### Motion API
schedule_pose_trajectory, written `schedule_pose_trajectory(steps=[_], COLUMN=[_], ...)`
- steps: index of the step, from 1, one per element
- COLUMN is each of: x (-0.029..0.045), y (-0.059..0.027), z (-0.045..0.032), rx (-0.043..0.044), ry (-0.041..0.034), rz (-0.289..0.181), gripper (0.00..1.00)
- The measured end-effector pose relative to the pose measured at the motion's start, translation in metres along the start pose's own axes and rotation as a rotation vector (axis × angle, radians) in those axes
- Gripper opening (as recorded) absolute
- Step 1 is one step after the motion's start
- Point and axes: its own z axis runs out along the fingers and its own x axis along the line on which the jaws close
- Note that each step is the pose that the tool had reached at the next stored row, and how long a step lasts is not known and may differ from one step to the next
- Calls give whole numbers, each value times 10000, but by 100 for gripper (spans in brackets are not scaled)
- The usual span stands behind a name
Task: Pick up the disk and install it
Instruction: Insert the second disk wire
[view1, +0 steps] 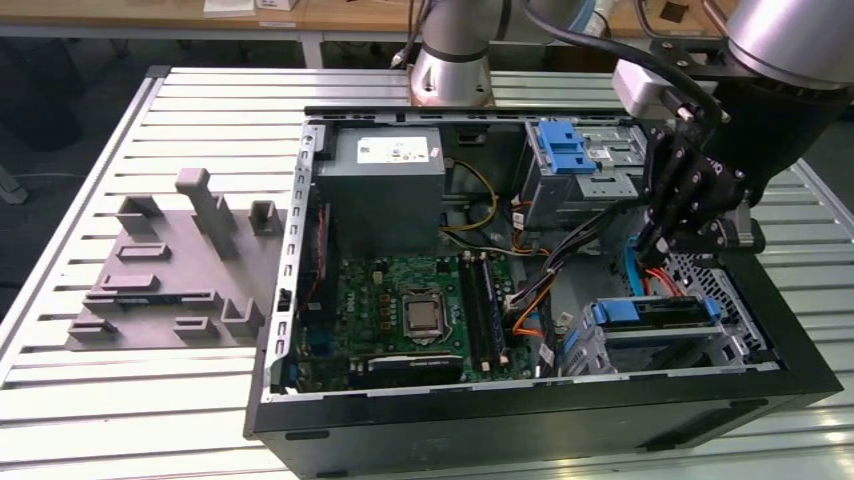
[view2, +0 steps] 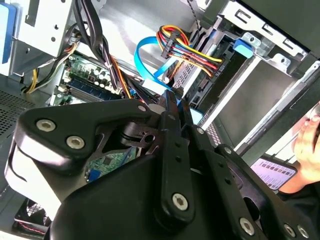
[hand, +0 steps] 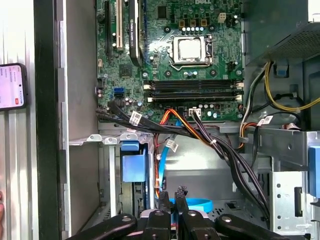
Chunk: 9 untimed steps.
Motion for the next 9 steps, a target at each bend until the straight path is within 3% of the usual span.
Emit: schedule_pose_trajectory(steps=[9], x=[12], y=[-1], z=[27], rx=[0], ry=[2], rz=[0], gripper=[17])
